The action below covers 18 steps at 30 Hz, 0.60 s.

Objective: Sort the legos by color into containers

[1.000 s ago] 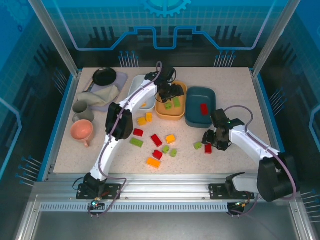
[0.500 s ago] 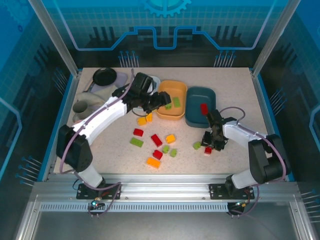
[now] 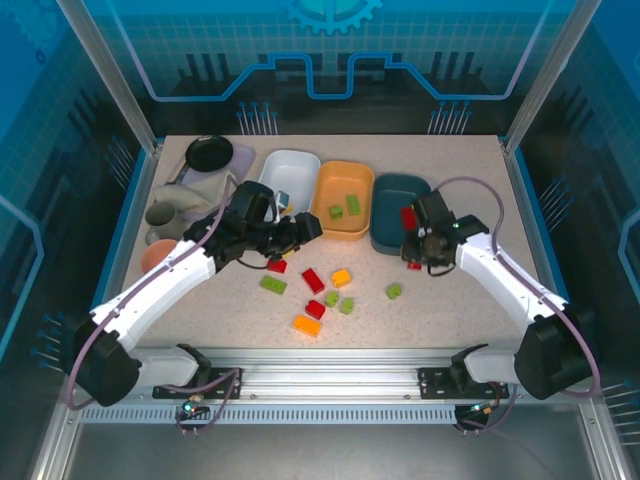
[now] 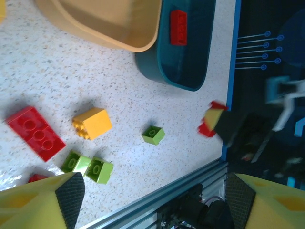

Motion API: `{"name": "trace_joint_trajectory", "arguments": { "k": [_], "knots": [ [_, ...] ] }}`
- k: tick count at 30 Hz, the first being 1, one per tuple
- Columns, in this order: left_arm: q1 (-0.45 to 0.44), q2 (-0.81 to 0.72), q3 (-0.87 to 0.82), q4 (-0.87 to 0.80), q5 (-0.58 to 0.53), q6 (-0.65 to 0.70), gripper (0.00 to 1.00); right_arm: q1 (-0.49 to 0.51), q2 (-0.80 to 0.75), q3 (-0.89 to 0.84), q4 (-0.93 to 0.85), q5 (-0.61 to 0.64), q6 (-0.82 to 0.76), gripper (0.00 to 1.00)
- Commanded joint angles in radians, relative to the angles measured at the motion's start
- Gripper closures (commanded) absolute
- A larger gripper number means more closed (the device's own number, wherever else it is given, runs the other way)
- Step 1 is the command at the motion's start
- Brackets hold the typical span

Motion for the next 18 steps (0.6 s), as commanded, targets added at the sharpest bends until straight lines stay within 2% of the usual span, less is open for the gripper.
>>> {"name": "trace_joint_trajectory", "arguments": {
  "k": [1, 3, 11, 15, 18],
  "knots": [
    [-0.007, -0.054, -0.046, -0.080, -0.072, -0.030, 0.11, -0.036, 0.140, 0.118, 0.040, -0.043, -0.079, 0.75],
    [-0.006, -0.079, -0.069, -0.100, -0.091, -0.031, 0.07, -0.061, 0.261, 0.210, 0.055, -0.094, -0.090, 0.76],
    [-0.001, -0.121, -0.135, -0.265, -0.216, -0.073, 0.07, -0.151, 0.687, 0.530, -0.008, -0.225, -0.078, 0.74],
    [0.012, -0.149, -0.206, -0.280, -0.226, -0.147, 0.07, -0.162, 0.765, 0.593, -0.033, -0.221, -0.070, 0.64],
    [0.016, -0.149, -0.241, -0.293, -0.224, -0.199, 0.08, -0.160, 0.763, 0.601, -0.028, -0.232, -0.076, 0.51]
  ]
}}
